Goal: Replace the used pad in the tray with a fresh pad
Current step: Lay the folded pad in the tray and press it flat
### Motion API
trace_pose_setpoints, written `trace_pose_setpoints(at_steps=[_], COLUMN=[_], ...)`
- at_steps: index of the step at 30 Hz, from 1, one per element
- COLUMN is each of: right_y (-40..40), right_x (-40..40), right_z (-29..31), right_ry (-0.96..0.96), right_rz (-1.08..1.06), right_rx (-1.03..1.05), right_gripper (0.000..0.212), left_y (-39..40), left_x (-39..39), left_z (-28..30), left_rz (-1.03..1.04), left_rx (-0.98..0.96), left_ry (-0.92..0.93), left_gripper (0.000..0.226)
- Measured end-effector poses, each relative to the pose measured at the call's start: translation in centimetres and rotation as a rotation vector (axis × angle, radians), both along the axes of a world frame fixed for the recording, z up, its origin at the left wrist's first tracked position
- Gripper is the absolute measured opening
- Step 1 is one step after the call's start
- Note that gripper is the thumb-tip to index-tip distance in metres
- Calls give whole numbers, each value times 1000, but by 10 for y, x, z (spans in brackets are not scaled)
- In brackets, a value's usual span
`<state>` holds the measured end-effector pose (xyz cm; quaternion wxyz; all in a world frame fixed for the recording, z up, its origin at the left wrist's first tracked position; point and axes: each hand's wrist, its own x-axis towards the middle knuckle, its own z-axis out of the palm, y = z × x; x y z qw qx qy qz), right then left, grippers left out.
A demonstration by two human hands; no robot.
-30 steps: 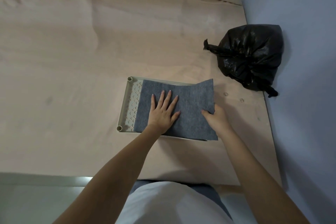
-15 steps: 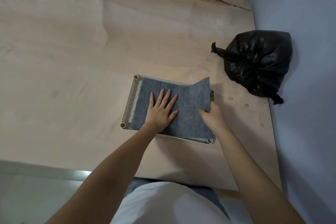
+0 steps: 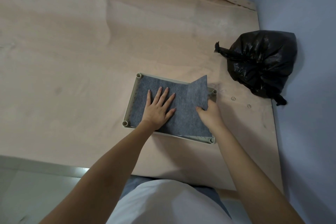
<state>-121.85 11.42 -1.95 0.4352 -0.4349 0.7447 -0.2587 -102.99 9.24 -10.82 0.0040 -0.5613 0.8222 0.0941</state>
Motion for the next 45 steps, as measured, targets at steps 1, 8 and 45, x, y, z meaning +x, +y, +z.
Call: trace_pose_setpoints(at_steps=[1, 8, 45], right_y=[0, -3, 1], right_x=[0, -2, -8], right_z=[0, -2, -23], right_ry=[3, -8, 43], right_rz=[-1, -8, -127], right_rx=[-2, 11, 135], right_gripper=[27, 27, 27], left_y=[0, -1, -6], left_x=[0, 3, -27], left_z=[0, 4, 17], left_rz=[10, 56, -286], left_rx=[3, -42, -195], left_ry=[6, 43, 20], left_gripper=[63, 63, 66])
